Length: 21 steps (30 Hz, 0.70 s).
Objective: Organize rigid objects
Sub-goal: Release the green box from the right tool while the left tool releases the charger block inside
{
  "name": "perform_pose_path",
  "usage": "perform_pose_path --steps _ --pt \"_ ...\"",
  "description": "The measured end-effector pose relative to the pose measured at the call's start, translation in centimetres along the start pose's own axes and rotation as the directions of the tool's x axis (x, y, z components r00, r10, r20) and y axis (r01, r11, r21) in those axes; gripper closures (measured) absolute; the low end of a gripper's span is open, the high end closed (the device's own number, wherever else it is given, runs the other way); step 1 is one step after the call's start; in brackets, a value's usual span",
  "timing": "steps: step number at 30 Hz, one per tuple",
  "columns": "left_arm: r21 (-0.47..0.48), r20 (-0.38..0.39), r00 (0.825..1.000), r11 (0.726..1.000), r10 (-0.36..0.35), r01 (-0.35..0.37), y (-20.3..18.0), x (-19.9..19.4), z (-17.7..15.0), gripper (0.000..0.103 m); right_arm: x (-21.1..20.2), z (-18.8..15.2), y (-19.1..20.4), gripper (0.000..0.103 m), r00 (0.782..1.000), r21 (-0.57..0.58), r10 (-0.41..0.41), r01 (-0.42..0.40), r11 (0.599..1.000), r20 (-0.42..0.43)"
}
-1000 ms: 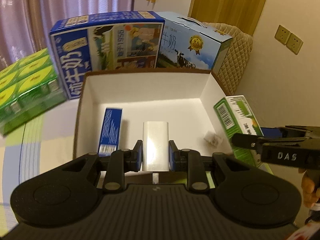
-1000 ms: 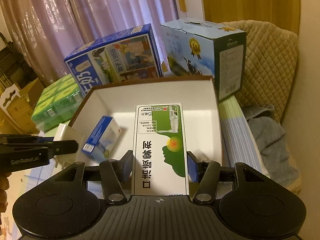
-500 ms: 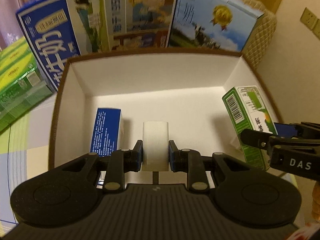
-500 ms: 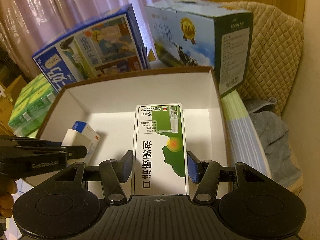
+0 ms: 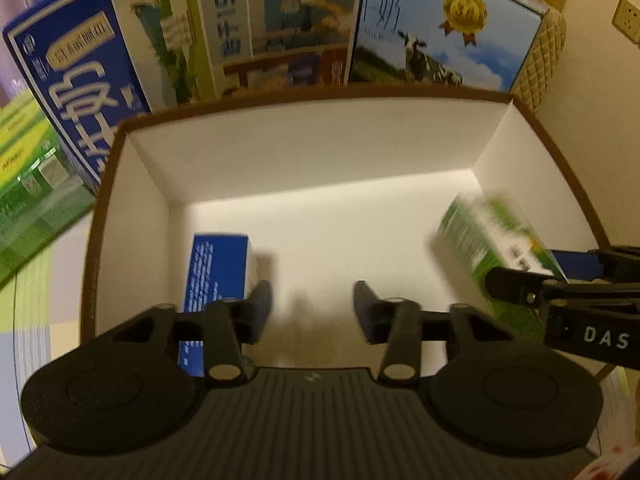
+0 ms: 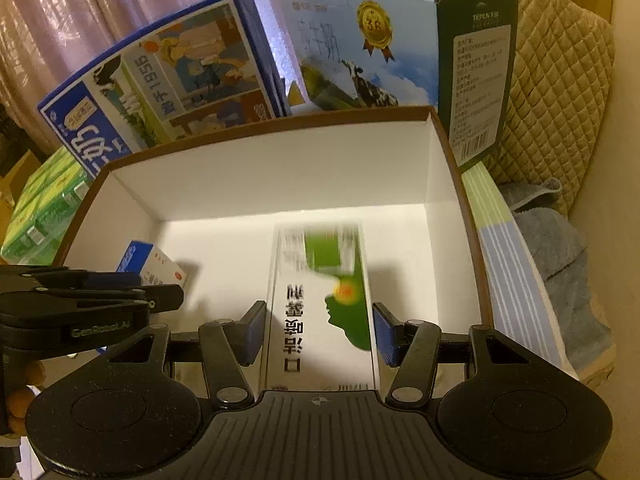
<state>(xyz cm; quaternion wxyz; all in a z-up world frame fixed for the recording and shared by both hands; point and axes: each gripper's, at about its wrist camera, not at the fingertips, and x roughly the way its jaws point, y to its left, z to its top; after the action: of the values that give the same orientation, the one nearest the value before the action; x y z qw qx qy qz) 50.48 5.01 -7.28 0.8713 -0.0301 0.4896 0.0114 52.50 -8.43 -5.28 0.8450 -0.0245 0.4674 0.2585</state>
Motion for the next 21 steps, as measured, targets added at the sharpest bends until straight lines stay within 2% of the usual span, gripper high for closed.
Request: perform_pose_path --steps 4,12,21 --pt "0.0 0.005 1.0 1.0 -0.003 0.003 0.3 -0.5 0.3 0.06 -0.1 0.5 0.1 0.051 1.0 0.014 0.025 -0.025 1.0 0.016" --pt "-0.003 -0.002 1.0 1.0 -0.01 0.01 0.6 -1.4 -0.1 0.06 -0.5 -0.2 0.2 0.043 1.0 -0.002 0.001 -0.001 1.0 -0.007" --pt "-0.015 0.004 1.0 1.0 -0.021 0.022 0.7 -3.0 -1.3 0.06 -3.3 -0.8 -0.1 0.042 1.0 -0.012 0.003 -0.003 1.0 0.011"
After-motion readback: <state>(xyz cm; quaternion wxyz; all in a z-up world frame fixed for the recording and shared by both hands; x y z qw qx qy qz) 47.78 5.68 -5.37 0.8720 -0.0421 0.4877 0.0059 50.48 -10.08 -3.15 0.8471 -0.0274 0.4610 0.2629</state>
